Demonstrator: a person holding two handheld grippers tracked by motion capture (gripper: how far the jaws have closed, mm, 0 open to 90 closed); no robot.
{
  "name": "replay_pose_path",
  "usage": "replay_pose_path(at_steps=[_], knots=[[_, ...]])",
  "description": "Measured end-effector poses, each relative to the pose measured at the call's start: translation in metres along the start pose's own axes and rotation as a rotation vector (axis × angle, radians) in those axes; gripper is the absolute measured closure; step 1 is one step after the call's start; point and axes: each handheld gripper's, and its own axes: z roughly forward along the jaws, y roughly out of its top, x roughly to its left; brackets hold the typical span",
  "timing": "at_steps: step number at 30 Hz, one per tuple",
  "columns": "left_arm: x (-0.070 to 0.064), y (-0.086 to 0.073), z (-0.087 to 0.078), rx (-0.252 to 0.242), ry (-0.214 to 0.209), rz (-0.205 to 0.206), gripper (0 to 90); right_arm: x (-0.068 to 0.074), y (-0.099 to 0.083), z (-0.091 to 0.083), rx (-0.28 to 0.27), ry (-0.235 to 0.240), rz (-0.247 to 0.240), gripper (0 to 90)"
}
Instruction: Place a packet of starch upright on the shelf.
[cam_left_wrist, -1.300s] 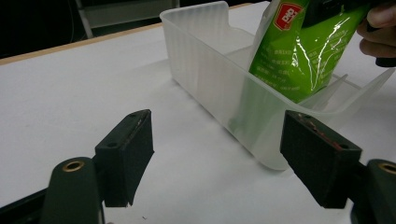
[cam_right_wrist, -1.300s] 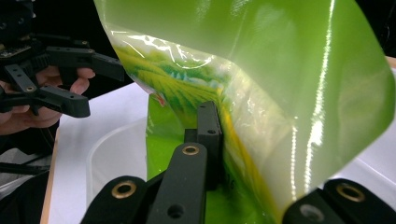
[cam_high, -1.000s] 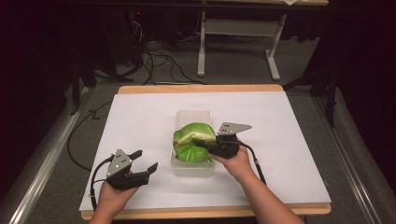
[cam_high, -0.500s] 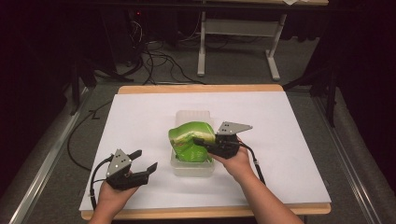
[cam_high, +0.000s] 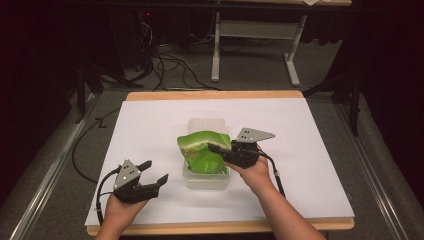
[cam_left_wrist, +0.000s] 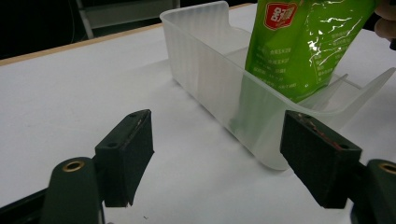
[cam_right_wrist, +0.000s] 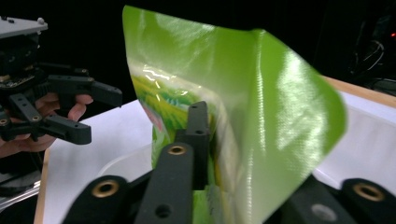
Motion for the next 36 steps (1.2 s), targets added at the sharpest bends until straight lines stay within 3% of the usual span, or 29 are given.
replay_pose_path(at_steps=[8,12,23,31,36], knots=[[0.000,0.000,0.000,0.000,0.000,-0.001,26.1,0.001,0.001,-0.006,0.015,-0.039,0.008,40.5],[0.000,0.000,0.000,0.002,0.000,0.003,26.1,0.004,-0.001,-0.012,0.033,-0.072,0.001,30.7],[0.000,0.000,0.000,0.012,0.001,0.009,26.1,0.008,-0.010,-0.040,0.040,-0.122,0.013,26.8],[0.002,0.000,-0.001,0.014,0.010,0.006,26.0,-0.001,-0.020,-0.069,0.032,-0.211,0.029,27.5],[0.003,0.000,-0.001,0.015,0.020,0.000,26.0,-0.010,-0.028,-0.091,0.029,-0.291,0.037,27.8]])
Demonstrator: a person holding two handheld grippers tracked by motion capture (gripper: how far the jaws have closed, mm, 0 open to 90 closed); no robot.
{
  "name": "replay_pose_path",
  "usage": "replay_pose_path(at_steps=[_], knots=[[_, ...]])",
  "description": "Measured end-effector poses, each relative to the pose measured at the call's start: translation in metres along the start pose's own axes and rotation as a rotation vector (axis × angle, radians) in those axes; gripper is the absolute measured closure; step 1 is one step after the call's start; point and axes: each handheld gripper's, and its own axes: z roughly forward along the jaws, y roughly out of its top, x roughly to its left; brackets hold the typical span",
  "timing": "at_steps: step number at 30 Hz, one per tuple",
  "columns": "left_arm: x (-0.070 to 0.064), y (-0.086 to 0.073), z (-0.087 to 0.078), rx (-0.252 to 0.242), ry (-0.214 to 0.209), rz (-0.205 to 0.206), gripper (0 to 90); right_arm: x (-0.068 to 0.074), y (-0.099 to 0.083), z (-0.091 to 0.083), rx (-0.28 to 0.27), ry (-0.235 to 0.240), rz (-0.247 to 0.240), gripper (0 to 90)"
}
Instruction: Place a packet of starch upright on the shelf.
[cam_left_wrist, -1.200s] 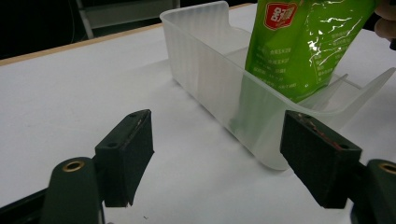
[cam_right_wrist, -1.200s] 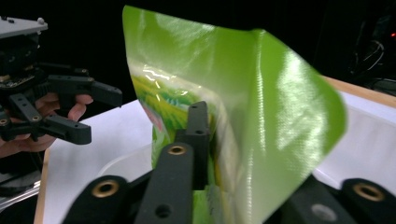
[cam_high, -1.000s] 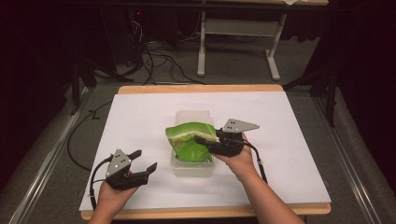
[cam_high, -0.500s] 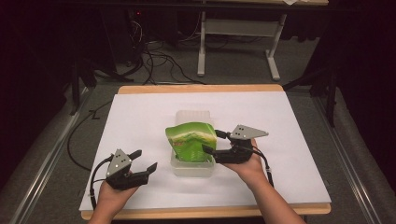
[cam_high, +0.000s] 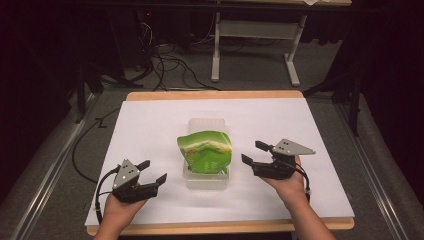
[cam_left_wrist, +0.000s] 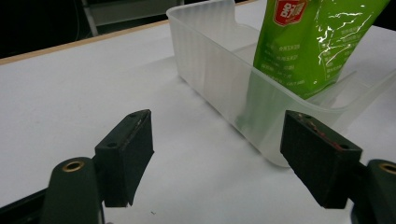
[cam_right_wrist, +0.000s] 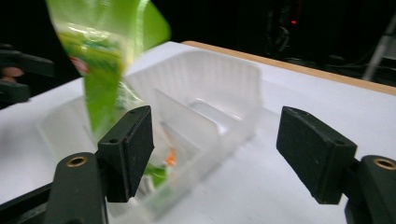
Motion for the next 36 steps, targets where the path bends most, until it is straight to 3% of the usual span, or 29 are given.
replay_pose_path(at_steps=[9,16,21,24,26,29,36], knots=[[0.002,0.000,0.000,0.006,0.013,-0.004,26.0,-0.029,-0.018,-0.032,0.022,-0.151,0.000,29.3],[0.003,-0.001,0.000,0.016,0.025,-0.011,26.0,-0.048,-0.030,-0.053,0.039,-0.238,0.026,30.0],[0.004,-0.002,0.003,0.031,0.033,-0.017,26.2,-0.053,-0.040,-0.062,0.052,-0.261,0.044,30.4],[0.004,-0.002,0.006,0.046,0.035,-0.012,26.2,-0.054,-0.043,-0.055,0.065,-0.257,0.059,30.4],[0.003,-0.002,0.007,0.048,0.035,-0.016,26.2,-0.052,-0.044,-0.051,0.082,-0.251,0.044,30.5],[0.001,-0.002,0.006,0.046,0.037,-0.013,26.2,-0.048,-0.041,-0.053,0.071,-0.248,0.023,30.5],[0.001,-0.002,0.006,0.048,0.037,-0.014,26.2,-0.051,-0.041,-0.056,0.062,-0.260,0.038,31.1]])
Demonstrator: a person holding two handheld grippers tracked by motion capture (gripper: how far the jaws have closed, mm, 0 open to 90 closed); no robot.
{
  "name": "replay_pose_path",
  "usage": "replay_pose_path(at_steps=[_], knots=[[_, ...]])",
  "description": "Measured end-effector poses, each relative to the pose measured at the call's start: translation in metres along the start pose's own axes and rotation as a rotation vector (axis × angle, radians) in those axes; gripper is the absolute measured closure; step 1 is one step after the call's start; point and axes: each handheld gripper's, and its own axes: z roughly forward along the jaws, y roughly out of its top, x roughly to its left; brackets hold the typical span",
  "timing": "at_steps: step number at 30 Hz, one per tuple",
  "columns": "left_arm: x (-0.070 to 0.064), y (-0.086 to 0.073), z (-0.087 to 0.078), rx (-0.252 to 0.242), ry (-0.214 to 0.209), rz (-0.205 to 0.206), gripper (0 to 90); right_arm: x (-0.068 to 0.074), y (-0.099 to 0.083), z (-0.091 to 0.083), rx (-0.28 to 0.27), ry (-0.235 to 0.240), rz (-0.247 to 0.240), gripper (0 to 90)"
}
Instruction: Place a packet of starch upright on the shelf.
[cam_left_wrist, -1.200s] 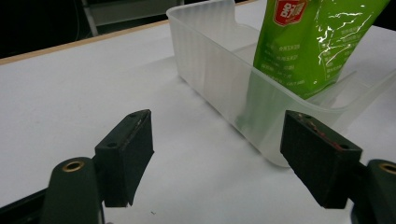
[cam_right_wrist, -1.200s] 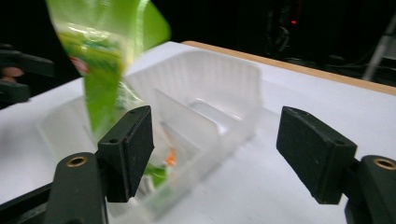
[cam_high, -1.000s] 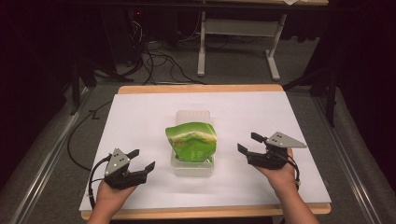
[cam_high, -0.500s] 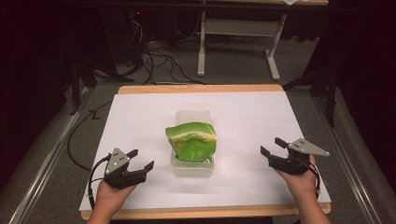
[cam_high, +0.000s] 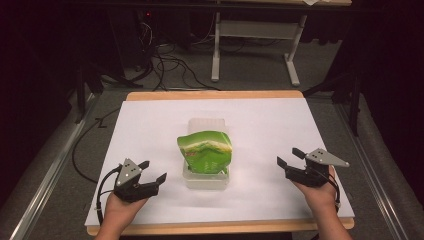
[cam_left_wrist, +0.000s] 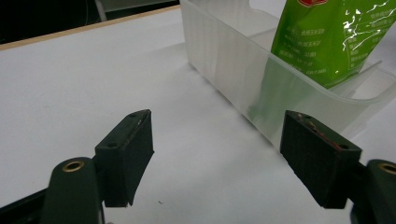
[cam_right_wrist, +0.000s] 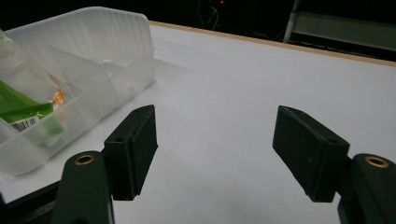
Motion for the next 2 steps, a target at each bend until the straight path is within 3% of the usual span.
replay_pose_path(at_steps=[2], knots=[[0.0009,0.0001,-0.0004,-0.001,0.006,-0.003,26.3,-0.0001,-0.0001,0.0008,0.001,0.000,-0.003,31.2]])
